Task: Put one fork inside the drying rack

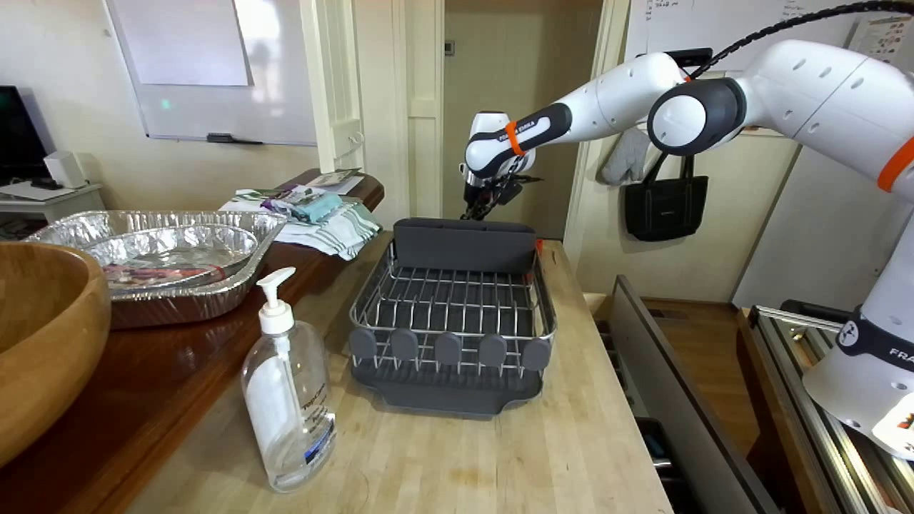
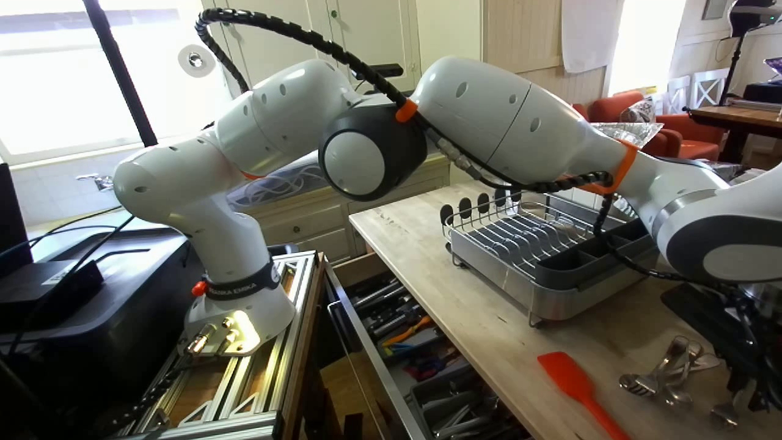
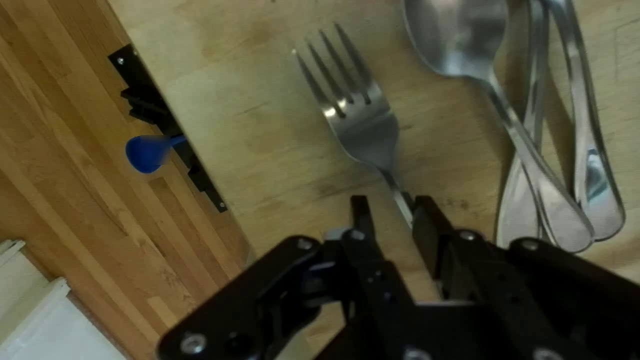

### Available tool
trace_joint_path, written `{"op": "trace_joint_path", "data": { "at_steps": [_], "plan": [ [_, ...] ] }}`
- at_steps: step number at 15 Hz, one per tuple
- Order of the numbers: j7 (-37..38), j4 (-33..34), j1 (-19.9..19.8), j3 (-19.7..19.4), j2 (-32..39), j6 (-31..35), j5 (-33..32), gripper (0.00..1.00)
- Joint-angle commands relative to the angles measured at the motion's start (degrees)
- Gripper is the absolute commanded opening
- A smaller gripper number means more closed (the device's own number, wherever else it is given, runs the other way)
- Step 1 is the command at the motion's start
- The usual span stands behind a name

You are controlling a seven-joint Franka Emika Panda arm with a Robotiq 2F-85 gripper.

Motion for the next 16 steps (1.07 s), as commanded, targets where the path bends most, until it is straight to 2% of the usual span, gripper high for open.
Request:
{"op": "trace_joint_path", "data": {
  "at_steps": [1,6,7,11,12,13,14,16],
  "plan": [
    [-1.34,2.48,-0.02,-0.16,1.36,-1.15,-0.6,0.6],
    [-3.44,2.68,0.16,-0.29,1.57,-1.13,-0.95,0.97],
    [-4.05,2.62,0.3,-0.38,1.8,-1.01,-1.19,1.0],
    [-5.3,2.75,0.51,-0.49,2.33,-0.85,-1.9,1.0],
    [-5.39,2.78,0.59,-0.56,2.43,-0.76,-2.13,1.0],
    [-5.6,2.76,0.64,-0.58,2.51,-0.7,-2.33,0.75],
    [-5.82,2.75,0.66,-0.56,2.57,-0.68,-2.5,0.75],
    [-5.9,2.74,0.76,-0.62,2.68,-0.62,-2.83,0.59]
  ]
}}
